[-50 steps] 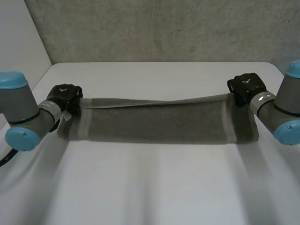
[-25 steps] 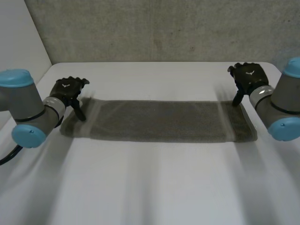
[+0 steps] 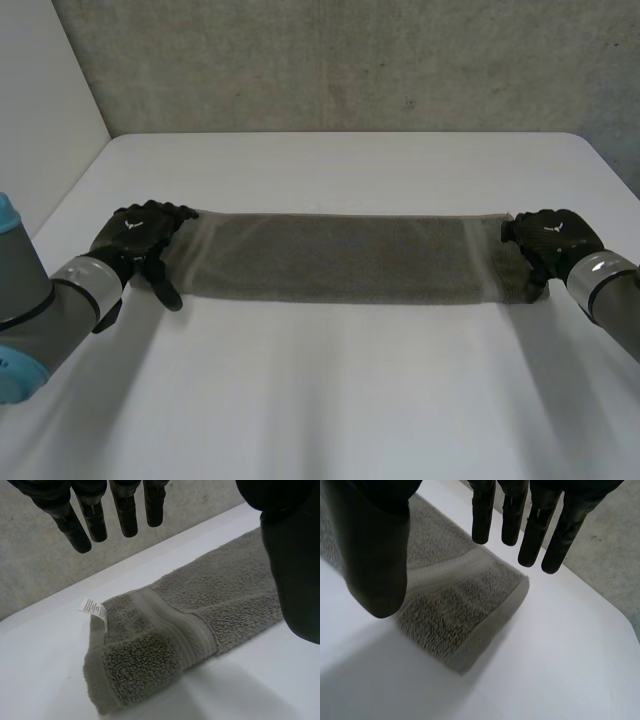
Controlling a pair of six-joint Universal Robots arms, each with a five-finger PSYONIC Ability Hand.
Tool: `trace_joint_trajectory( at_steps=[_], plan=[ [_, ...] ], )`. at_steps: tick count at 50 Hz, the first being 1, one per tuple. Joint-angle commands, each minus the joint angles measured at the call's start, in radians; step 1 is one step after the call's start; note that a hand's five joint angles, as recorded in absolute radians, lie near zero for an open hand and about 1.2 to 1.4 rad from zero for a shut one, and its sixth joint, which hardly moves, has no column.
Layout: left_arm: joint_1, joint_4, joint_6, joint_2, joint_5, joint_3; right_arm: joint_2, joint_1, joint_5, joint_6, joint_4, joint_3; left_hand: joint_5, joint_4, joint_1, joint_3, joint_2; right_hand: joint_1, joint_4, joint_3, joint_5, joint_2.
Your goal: Fold the towel.
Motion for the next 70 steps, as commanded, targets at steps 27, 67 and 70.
trace_joint_trajectory(
  at_steps=[27, 67, 70],
  plan=[
    [0.002, 0.098, -0.005, 0.025, 0.007, -0.059, 0.142, -0.047, 0.006, -0.076, -0.109, -0.043, -0.216, -0.088, -0.093, -0.063, -0.075, 0.960, 0.950, 0.961, 0.939, 0.965],
    [-0.058, 0.090, -0.131, 0.095, -0.022, 0.076, 0.178, 0.522, 0.067, -0.173, -0.096, -0.393, -0.217, -0.089, -0.093, -0.063, -0.076, 0.960, 0.950, 0.961, 0.939, 0.965],
    [-0.073, 0.090, -0.137, 0.091, -0.036, 0.077, 0.252, 0.588, 0.059, -0.185, -0.096, -0.393, -0.217, -0.089, -0.093, -0.063, -0.076, 0.960, 0.950, 0.961, 0.939, 0.965]
  ],
)
